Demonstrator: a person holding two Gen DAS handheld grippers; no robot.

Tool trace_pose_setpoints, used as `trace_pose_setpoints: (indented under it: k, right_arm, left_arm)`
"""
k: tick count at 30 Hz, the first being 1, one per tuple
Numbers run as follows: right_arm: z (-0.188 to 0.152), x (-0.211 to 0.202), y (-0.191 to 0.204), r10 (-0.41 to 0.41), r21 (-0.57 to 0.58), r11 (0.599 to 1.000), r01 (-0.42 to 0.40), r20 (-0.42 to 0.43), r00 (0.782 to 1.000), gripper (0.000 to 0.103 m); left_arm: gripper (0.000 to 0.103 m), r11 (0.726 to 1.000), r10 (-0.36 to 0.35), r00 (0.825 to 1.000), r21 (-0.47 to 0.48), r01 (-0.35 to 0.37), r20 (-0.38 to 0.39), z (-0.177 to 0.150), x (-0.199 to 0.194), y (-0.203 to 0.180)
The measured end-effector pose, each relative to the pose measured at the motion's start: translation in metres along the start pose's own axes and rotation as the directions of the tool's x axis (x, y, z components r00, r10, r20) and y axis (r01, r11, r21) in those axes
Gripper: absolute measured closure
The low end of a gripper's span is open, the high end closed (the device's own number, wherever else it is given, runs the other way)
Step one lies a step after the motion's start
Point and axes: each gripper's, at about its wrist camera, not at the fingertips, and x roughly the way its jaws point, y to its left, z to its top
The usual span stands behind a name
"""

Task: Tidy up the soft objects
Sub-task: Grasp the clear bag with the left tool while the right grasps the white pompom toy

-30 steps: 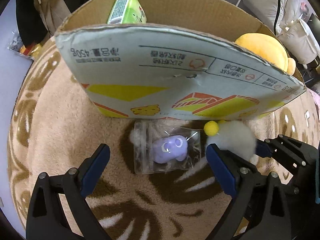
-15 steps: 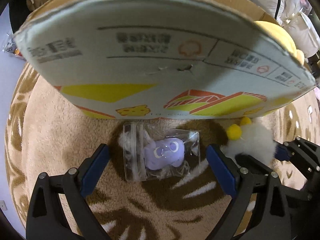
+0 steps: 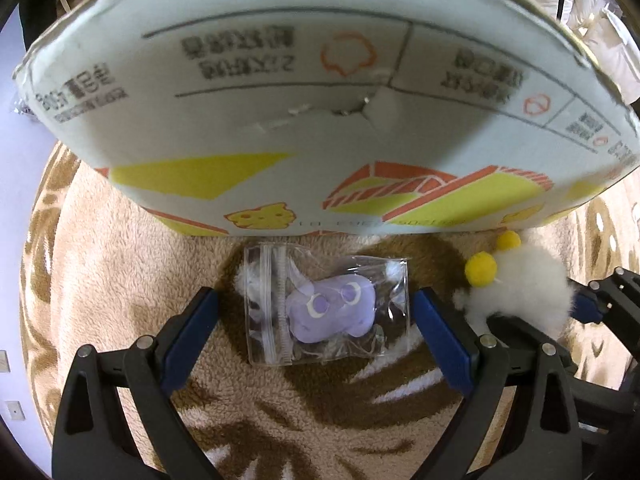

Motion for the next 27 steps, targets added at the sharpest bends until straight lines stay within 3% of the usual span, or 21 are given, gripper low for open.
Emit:
trace_pose_setpoints:
  k: [6,13,22,27]
  right_arm:
    - [-0.004,0.001,0.01,-0.014,-0.016,1.0,0.014,0.001,1.0,0.068]
    - [-0.006,-0.001,0.014,0.001,0.018,1.0,-0.001,0.011,1.0,0.068]
    - [-0.009,-0.012,0.011,-0.012,0.009,1.0,0.012,0.042,0.999,0.068]
    - [-0.015,-0.023,-0.001,-0.008,0.037,0.999,0.006,0.056,0.998,0.068]
  left_arm:
    - [0.009,1.0,0.015,1.0,0.004,-0.015,0.007,-0.007,0.004,-0.007]
    - [0.027,0.999,0.047,0.999,0.02,-0.047,0.01,-0.019,-0.001,-0.004]
    - [0.03,0.998,0.059,0.998,0.018,-0.059,0.018,-0.034,-0.014,-0.008]
    - [0.032,0.999,0.027,0.999,-0.038,-0.026,0.036,-0.042,-0.021,-0.001]
